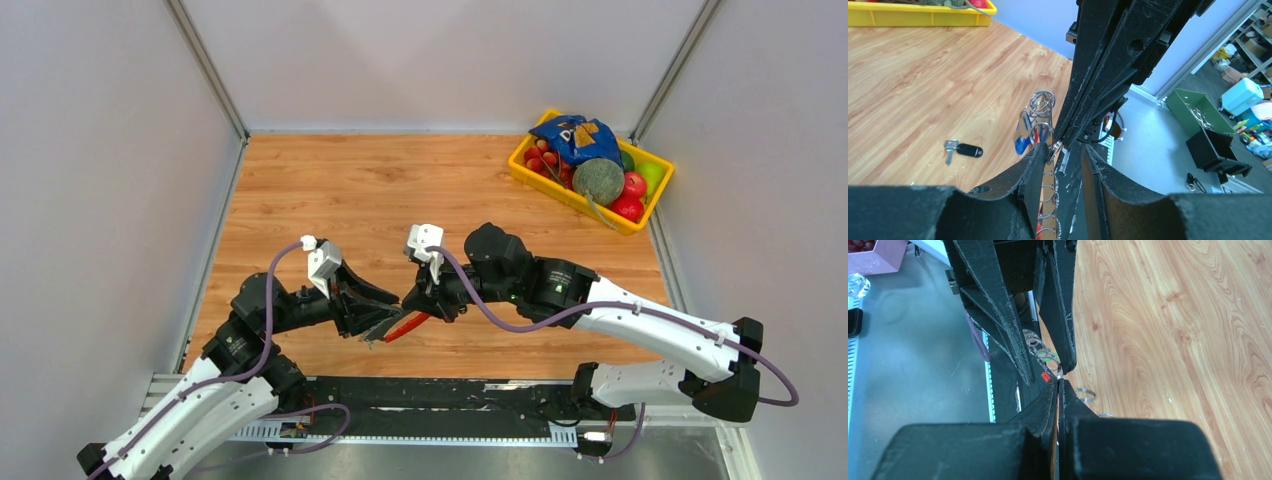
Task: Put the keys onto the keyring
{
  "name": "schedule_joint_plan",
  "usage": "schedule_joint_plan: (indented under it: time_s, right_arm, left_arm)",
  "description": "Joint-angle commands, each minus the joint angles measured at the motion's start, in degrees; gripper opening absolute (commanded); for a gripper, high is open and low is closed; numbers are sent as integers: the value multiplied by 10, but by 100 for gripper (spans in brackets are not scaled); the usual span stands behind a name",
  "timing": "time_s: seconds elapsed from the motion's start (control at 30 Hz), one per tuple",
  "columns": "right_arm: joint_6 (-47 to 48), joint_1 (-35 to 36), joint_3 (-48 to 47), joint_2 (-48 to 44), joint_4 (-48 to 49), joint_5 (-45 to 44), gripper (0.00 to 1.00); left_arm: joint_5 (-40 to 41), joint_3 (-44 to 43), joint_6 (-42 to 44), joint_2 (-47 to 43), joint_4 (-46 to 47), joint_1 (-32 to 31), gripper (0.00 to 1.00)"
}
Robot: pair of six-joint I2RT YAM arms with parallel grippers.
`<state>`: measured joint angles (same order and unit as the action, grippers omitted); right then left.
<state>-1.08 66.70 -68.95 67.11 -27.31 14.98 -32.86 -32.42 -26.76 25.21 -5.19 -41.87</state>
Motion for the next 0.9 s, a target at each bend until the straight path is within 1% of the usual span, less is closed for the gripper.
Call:
schedule_joint_plan:
  time_s: [0.0,0.13,0.3,0.37,0.47,0.57,0.67,0.83,0.87]
  right_arm:
    - [8,3,-33,-2,13,25,0]
    - [8,3,-38,3,12,37,0]
    - [8,3,-50,1,10,46,0]
    - [7,2,-52,-2,9,49,0]
    - [8,2,-54,-6,8,50,0]
    - [8,2,-53,-8,9,51,0]
    - [6,3,-54,-8,10,52,0]
    - [-3,3,-57,-12,20,56,0]
    - [-6,3,-58,-13,22,58,2]
  left_arm:
    - [-24,-19,-5,6,35,-1,41]
    - [-34,-17,-6,9,46,-1,36]
    - [-47,-16,-7,6,48,-1,19]
    - [-49,-17,-7,2,48,-1,13]
    - [-50,-14,-8,-3,49,-1,9]
    - [-54,-10,-10,-5,48,-1,1]
    - [-61,-5,-13,-7,70,-1,0]
    - [-38,-4,-8,-15,71,-1,0]
    - [-35,-4,-10,-17,73,-1,0]
